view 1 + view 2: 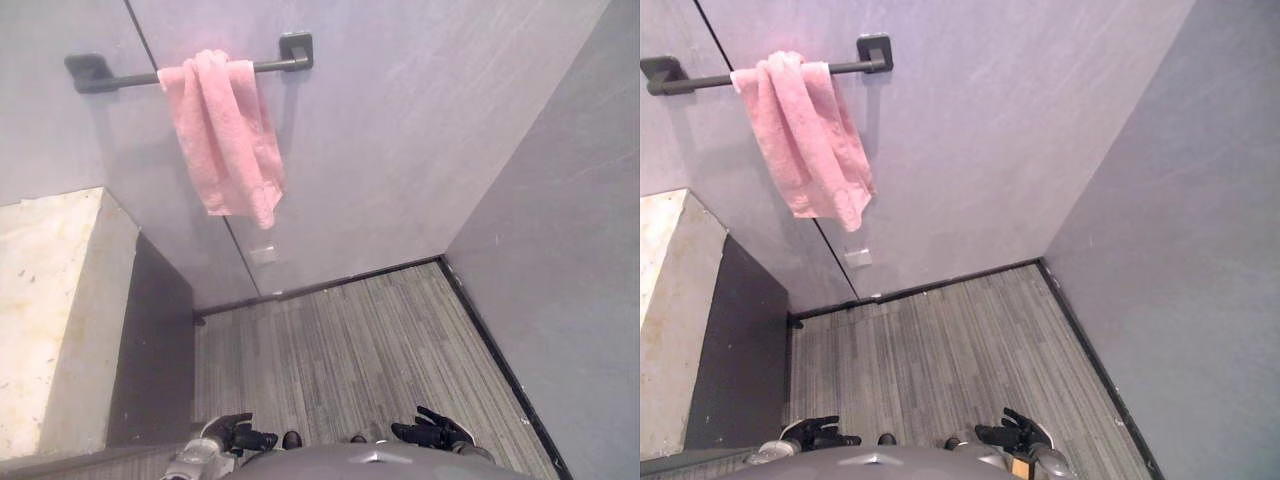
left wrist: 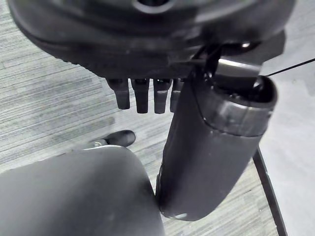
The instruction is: Organize the bathroom.
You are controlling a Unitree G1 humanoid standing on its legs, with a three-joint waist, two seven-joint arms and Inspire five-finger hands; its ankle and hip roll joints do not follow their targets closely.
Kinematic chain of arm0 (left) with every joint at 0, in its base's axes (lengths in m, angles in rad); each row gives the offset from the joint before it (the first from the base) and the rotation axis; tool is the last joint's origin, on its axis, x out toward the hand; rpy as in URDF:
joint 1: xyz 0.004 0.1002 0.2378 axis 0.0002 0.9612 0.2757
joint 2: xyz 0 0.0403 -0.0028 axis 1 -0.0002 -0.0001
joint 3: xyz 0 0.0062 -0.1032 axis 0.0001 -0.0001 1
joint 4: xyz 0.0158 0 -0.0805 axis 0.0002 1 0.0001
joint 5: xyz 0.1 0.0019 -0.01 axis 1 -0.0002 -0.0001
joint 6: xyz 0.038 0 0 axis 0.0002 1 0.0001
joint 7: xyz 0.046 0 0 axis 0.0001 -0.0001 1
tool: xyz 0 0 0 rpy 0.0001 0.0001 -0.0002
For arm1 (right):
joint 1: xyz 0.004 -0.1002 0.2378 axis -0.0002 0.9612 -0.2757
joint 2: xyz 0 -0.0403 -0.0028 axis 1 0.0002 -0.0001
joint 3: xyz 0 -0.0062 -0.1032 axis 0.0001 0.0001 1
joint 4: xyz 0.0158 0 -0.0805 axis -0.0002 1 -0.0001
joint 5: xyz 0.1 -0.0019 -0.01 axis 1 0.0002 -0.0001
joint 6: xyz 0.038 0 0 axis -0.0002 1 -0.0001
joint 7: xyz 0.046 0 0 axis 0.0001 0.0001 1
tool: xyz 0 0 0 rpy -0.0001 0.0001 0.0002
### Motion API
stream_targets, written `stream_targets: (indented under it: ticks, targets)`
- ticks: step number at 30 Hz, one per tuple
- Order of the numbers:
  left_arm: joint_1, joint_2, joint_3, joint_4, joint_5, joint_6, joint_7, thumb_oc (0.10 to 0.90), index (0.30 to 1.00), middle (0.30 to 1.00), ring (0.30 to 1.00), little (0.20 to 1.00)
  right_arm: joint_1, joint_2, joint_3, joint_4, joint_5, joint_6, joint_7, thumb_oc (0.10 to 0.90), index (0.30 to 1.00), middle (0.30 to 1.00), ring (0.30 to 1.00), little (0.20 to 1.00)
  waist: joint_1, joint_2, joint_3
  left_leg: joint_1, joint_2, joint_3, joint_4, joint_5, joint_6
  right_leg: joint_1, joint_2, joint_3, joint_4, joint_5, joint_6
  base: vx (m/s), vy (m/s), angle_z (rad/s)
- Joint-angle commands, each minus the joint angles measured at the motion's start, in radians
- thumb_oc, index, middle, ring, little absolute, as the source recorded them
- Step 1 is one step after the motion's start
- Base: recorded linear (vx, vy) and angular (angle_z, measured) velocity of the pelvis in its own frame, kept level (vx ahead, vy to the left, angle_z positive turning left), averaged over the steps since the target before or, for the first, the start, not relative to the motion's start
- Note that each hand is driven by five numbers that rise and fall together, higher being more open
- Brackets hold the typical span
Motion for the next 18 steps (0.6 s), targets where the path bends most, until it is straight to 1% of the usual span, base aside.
stream_targets:
  ticks: [1,4,10,13,14,15,16,17,18]
  targets:
    - [-0.056,-0.019,-0.023,0.063,0.040,-0.001,0.017,0.800,0.900,0.900,0.900,0.900,-0.039,-0.015,0.008,0.015,0.002,-0.035,-0.002,0.800,0.900,0.900,0.900,0.900,0.014,0.008,-0.005,0.006,-0.049,0.060,-0.001,-0.052,0.029,-0.067,0.011,-0.021,0.043,0.021,0.094,0.00,0.000,0.00]
    - [-0.063,-0.020,-0.038,0.067,0.081,0.004,0.024,0.800,0.900,0.900,0.900,0.900,-0.038,-0.011,0.013,0.014,0.000,-0.043,-0.004,0.800,0.900,0.900,0.900,0.900,0.012,0.006,-0.007,0.007,-0.048,0.061,-0.001,-0.052,0.027,-0.065,0.011,-0.019,0.039,0.024,0.094,0.00,0.000,0.00]
    - [-0.066,-0.020,-0.048,0.060,0.075,0.007,0.024,0.800,0.900,0.900,0.900,0.900,-0.040,-0.012,0.018,0.009,0.004,-0.059,0.002,0.800,0.900,0.900,0.900,0.900,0.011,0.006,-0.013,0.010,-0.048,0.063,-0.001,-0.054,0.027,-0.061,0.013,-0.016,0.034,0.023,0.095,0.00,0.000,0.00]
    - [-0.067,-0.018,-0.046,0.058,0.062,0.003,0.024,0.800,0.900,0.900,0.900,0.900,-0.043,-0.013,0.020,-0.001,0.013,-0.082,-0.009,0.800,0.900,0.900,0.900,0.900,0.009,0.006,-0.015,0.011,-0.046,0.067,-0.001,-0.054,0.025,-0.060,0.014,-0.016,0.035,0.023,0.094,0.00,0.000,0.00]
    - [-0.067,-0.018,-0.046,0.058,0.060,-0.003,0.026,0.800,0.900,0.900,0.900,0.900,-0.045,-0.014,0.020,-0.003,0.016,-0.088,-0.010,0.800,0.900,0.900,0.900,0.900,0.009,0.006,-0.016,0.011,-0.046,0.067,-0.001,-0.054,0.025,-0.060,0.014,-0.015,0.035,0.024,0.094,0.00,0.000,0.00]
    - [-0.070,-0.019,-0.046,0.054,0.042,-0.016,0.029,0.800,0.900,0.900,0.900,0.900,-0.046,-0.014,0.022,-0.013,0.007,-0.116,-0.020,0.800,0.900,0.900,0.900,0.900,0.008,0.005,-0.016,0.012,-0.045,0.069,-0.001,-0.054,0.024,-0.059,0.013,-0.016,0.034,0.025,0.094,0.00,0.000,0.00]
    - [-0.075,-0.014,-0.043,0.032,0.048,-0.059,0.050,0.800,0.900,0.900,0.900,0.900,-0.051,-0.022,0.030,-0.058,0.028,-0.166,-0.059,0.800,0.900,0.900,0.900,0.900,0.006,0.004,-0.014,0.015,-0.045,0.070,-0.001,-0.054,0.024,-0.059,0.013,-0.013,0.035,0.027,0.095,0.00,0.000,0.00]
    - [-0.078,-0.004,-0.049,-0.015,0.076,-0.087,0.053,0.800,0.900,0.900,0.900,0.900,-0.054,-0.029,0.024,-0.120,0.052,-0.174,-0.094,0.800,0.900,0.900,0.900,0.900,0.005,0.003,-0.010,0.019,-0.045,0.073,-0.001,-0.055,0.025,-0.057,0.014,-0.010,0.036,0.029,0.095,0.00,0.000,0.00]
    - [-0.079,0.009,-0.065,-0.101,0.054,-0.099,0.059,0.800,0.900,0.900,0.900,0.900,-0.058,-0.042,0.022,-0.207,0.031,-0.192,-0.133,0.800,0.900,0.900,0.900,0.900,0.002,0.004,-0.005,0.020,-0.044,0.076,-0.001,-0.055,0.027,-0.058,0.015,-0.006,0.036,0.030,0.093,0.00,-0.024,-0.04]
